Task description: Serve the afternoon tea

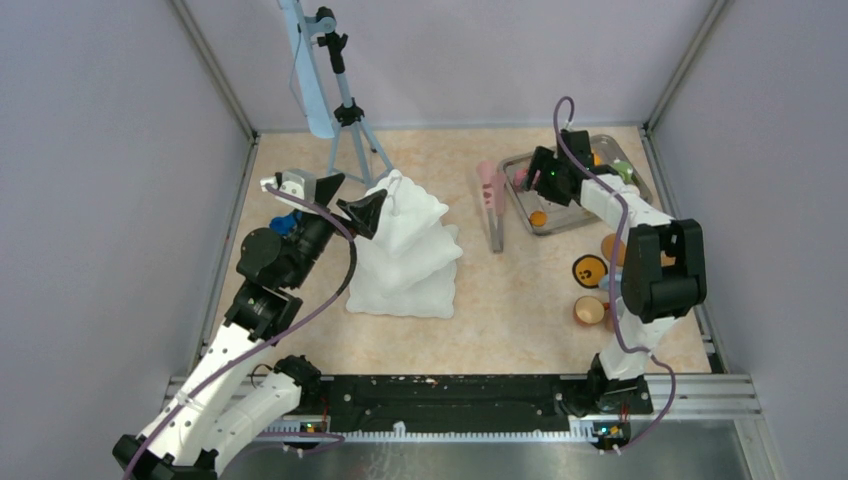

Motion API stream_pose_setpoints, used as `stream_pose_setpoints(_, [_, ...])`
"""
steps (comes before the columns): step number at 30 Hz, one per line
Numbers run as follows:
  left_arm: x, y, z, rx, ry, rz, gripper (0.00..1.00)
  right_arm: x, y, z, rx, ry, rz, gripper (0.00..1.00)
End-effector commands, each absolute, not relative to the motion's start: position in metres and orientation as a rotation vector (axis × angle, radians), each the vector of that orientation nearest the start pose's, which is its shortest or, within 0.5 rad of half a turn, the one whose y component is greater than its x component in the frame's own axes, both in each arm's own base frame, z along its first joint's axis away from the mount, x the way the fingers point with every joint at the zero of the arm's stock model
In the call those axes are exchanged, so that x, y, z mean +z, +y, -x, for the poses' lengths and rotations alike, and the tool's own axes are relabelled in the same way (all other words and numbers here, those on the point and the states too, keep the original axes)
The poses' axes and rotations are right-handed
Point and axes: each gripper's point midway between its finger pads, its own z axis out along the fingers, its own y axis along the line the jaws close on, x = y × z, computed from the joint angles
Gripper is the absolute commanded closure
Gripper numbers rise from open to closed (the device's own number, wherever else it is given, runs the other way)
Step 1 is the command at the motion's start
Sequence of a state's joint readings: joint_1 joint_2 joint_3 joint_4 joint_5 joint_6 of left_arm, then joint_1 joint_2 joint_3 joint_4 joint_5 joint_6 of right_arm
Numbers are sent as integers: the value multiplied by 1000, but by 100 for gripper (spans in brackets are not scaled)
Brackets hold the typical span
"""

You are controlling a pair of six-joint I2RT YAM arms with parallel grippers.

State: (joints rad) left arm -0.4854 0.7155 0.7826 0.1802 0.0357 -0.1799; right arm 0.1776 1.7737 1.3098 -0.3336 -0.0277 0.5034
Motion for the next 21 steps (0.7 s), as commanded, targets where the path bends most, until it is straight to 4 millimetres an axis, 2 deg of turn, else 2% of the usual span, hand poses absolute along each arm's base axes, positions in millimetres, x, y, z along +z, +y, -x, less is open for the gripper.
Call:
stream_pose_setpoints(1, [400,-158,-265,-605,1262,-234,1,127,126,-447,279,2293,-223,22])
stream_pose_setpoints(4, [400,-158,-264,-608,1262,-237,1,123,144,-434,280,2272,-129,20])
stream_pose_setpoints(8, [401,-158,-263,-609,1259,-236,1,111,183,-421,458,2227,-3,20])
stream_pose_setpoints(12, [401,-158,-263,-607,1257,-234,1,105,213,-419,449,2137,189,14])
stream_pose_setpoints(17, [401,-158,-262,-607,1255,-237,1,87,226,-423,397,2114,335,14])
stream_pose_setpoints(21, [401,-159,-262,-610,1256,-241,1,74,238,-419,448,2101,411,14])
